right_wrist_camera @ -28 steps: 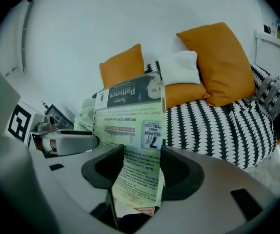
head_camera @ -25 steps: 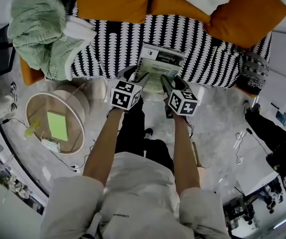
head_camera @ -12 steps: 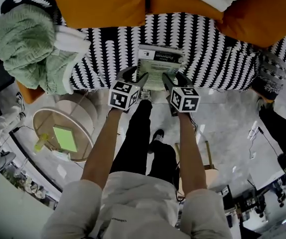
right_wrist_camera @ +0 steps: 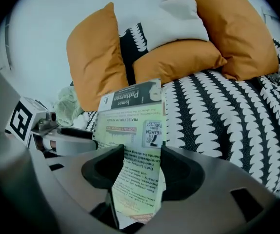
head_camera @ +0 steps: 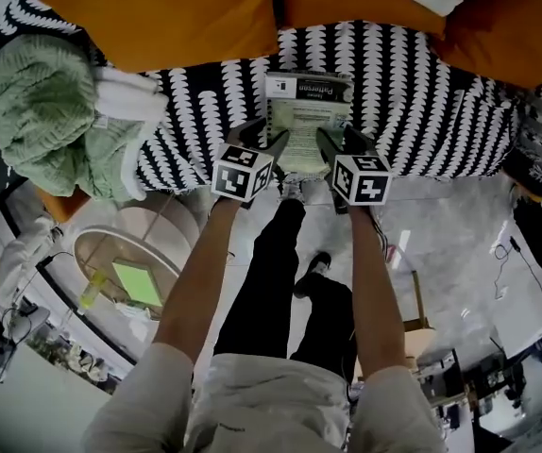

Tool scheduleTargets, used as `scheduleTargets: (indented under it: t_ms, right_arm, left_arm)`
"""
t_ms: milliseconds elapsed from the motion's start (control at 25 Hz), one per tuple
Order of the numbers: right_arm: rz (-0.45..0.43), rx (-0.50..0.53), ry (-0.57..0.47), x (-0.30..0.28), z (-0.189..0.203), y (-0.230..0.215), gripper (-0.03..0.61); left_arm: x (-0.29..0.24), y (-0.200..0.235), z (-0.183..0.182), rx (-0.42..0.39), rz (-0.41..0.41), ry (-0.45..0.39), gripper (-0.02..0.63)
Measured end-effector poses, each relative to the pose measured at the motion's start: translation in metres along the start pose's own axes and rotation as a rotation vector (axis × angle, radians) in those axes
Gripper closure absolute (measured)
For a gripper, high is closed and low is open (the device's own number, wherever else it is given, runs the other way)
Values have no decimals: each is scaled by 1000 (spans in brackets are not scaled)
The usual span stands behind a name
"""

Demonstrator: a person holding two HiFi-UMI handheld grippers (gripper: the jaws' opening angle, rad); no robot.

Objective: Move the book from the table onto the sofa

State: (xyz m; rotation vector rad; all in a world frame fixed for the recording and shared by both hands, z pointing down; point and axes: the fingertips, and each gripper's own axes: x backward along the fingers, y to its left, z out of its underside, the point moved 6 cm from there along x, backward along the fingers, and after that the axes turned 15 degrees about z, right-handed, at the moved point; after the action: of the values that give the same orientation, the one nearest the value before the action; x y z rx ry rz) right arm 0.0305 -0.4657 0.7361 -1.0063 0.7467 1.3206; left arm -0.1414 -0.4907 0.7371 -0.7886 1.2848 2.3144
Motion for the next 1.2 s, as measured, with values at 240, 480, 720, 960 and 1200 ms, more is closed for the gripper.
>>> scheduleTargets:
  t_ms: [240,480,720,960,1200]
  right_arm:
    - [25,37,11,-25,-5,-2,348]
    - [36,60,7,-32,-8,-2,348]
    - [69,136,-19,-10,-28,-3,347]
    - [97,195,-61,24,-19,1,347]
    - [91,218,-112,83,-13,17,348]
  left_arm:
    - [-21,22,7,32,-10,14,394]
    - [-24,29,8,75,7,-36,394]
    - [-6,22,-5,127,-4,-91,394]
    - [25,7,2,89,-70,-121,394]
    - [59,-51,2,44,-81,-175,394]
